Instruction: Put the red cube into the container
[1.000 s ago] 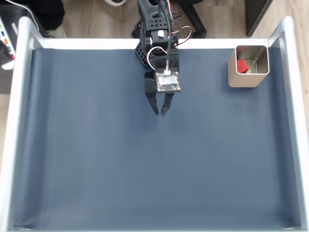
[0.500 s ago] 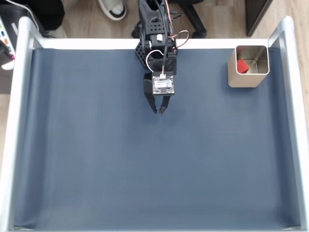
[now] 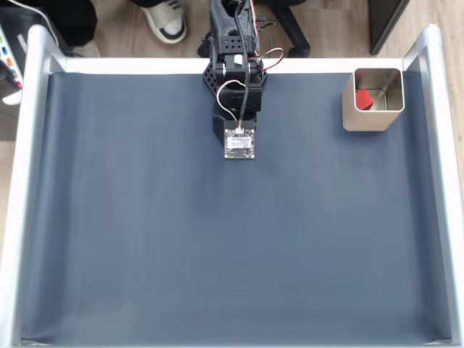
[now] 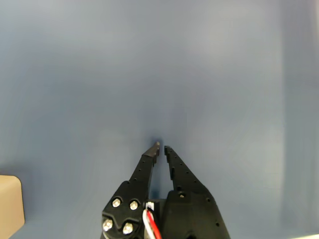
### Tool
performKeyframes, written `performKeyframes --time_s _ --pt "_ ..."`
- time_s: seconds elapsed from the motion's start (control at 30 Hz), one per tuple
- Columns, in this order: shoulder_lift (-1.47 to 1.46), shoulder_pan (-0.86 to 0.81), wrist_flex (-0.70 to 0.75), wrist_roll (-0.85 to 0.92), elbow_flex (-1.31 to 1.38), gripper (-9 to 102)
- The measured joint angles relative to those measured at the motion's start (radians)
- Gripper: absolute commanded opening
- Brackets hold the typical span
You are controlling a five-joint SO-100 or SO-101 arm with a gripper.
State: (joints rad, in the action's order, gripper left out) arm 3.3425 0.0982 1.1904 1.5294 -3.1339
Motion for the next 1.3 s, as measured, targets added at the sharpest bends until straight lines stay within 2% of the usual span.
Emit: performKeyframes --time_s 0.1,0.33,1.3 --pt "0.0 0.0 0.064 0.023 0.0 0" --pt "0.017 0.0 0.109 0.046 0.0 1" --pt "0.017 0.0 0.109 0.046 0.0 1"
